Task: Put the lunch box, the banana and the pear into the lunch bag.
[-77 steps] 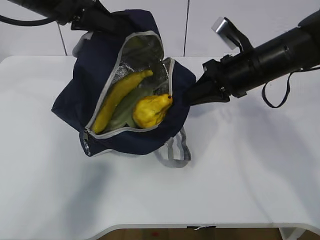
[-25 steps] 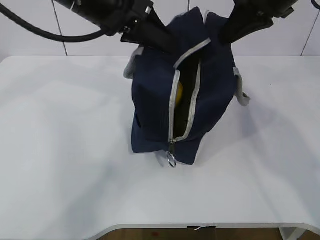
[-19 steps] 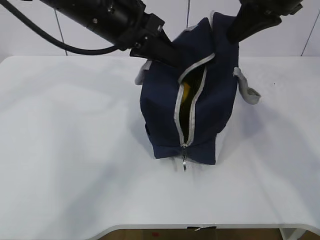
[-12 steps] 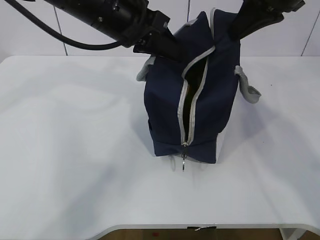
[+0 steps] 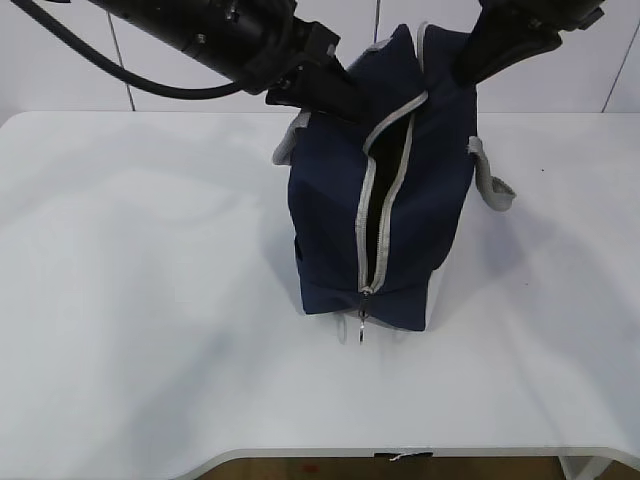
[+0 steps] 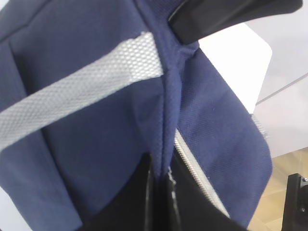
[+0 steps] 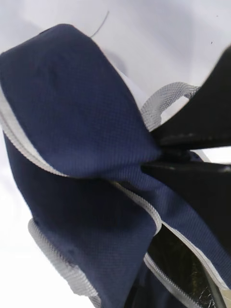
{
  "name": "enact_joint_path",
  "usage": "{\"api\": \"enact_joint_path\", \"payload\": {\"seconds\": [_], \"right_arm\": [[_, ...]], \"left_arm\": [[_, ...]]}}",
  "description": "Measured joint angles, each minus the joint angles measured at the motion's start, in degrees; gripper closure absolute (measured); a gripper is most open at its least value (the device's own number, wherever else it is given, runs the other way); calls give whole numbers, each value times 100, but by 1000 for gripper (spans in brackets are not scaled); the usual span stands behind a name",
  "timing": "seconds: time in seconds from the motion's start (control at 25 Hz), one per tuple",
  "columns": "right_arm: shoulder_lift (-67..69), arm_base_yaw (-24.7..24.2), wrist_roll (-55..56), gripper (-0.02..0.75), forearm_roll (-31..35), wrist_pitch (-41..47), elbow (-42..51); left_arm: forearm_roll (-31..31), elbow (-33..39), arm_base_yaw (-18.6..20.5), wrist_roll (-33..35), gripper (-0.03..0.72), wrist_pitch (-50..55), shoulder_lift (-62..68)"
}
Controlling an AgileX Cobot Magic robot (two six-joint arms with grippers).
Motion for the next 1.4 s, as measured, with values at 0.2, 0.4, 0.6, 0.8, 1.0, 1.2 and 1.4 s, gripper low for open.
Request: {"api": "enact_joint_path", "payload": {"seconds": [0.2, 0.4, 0.6, 0.8, 1.0, 1.2, 1.4], "right_arm": [[12, 0, 0, 706, 5, 0, 0], [98, 0, 24, 706, -5, 0, 0], [120, 0, 58, 705, -16, 0, 0], [120, 0, 91, 693, -25, 0, 0], [120, 0, 105, 652, -25, -11, 0], [120, 0, 105, 627, -25, -44, 0], [120, 0, 105, 570, -25, -98, 0]], "left_arm": [[39, 0, 0, 0, 697, -23, 0], [98, 0, 0, 0, 697, -45, 0], [142, 0, 0, -2, 696, -45, 0], [179, 0, 0, -2, 691, -69, 0], [228, 0, 0, -2, 655, -90, 0], [228, 0, 0, -13, 579, -93, 0], [241, 0, 0, -13, 527, -105, 0]]}}
